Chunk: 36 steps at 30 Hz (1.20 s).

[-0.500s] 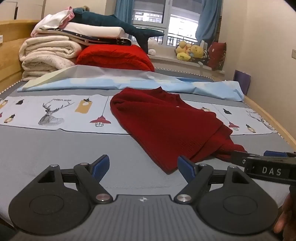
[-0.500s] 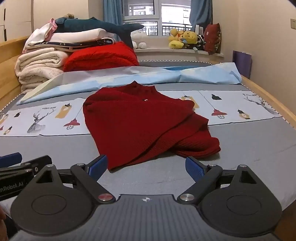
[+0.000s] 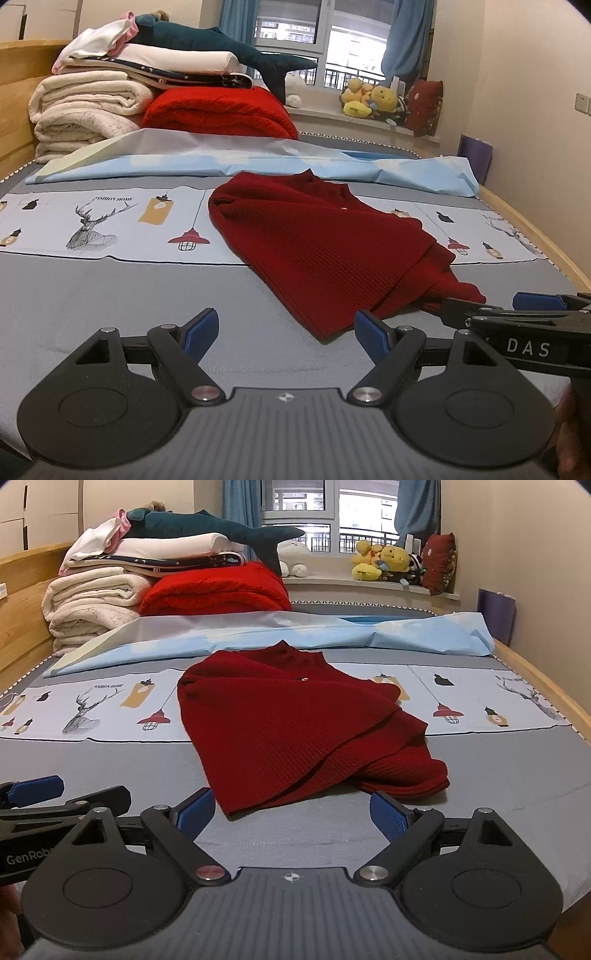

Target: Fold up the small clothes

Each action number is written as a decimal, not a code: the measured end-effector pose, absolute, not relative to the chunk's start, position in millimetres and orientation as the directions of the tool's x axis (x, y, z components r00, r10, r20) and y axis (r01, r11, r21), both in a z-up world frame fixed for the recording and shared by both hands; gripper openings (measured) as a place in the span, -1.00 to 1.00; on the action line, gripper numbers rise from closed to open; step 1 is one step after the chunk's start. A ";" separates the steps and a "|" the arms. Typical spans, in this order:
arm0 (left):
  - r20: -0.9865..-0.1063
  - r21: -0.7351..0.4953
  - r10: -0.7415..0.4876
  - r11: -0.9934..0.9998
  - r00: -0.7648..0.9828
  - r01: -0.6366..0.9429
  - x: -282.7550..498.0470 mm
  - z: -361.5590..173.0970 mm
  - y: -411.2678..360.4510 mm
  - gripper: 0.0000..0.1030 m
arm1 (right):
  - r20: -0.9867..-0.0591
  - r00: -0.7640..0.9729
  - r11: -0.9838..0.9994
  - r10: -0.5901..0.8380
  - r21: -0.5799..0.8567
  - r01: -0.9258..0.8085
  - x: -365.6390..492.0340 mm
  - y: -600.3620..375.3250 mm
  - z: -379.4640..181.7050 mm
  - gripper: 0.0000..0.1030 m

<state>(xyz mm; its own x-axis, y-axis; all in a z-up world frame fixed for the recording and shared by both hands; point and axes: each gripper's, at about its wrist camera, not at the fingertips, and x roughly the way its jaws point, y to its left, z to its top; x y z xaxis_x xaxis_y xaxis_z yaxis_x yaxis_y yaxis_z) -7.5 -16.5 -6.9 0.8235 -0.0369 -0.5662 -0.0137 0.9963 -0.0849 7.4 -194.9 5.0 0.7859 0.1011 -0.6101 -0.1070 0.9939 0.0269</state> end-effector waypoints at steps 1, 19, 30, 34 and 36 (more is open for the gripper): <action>-0.567 -0.087 -0.037 0.996 0.823 -0.015 -7.6 -6.9 -16.7 0.64 | -0.610 0.786 0.994 0.102 0.027 -0.108 7.4 -195.1 5.1 0.77; -0.574 -0.091 -0.035 0.996 0.818 -0.021 -5.6 -6.8 -10.8 0.64 | -0.608 0.788 0.994 0.102 0.023 -0.111 7.3 -191.2 6.6 0.75; -0.573 -0.091 -0.034 0.996 0.819 -0.022 -5.8 -7.1 -11.0 0.64 | -0.607 0.788 0.994 0.101 0.021 -0.112 7.9 -190.7 7.6 0.74; -0.572 -0.090 -0.032 0.996 0.819 -0.024 -5.8 -7.0 -11.0 0.64 | -0.607 0.788 0.994 0.101 0.020 -0.111 7.8 -190.5 7.8 0.73; -0.572 -0.090 -0.032 0.996 0.819 -0.024 -5.8 -6.9 -11.0 0.64 | -0.607 0.788 0.994 0.101 0.021 -0.111 7.8 -190.5 7.8 0.73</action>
<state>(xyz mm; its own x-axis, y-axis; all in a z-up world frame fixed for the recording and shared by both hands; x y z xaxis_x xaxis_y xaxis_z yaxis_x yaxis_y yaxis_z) -5.8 -11.0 -6.9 0.8194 -0.0318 -0.5724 -0.0243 0.9956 -0.0900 7.8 -190.5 7.8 0.7882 0.1010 -0.6070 -0.1114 0.9936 0.0206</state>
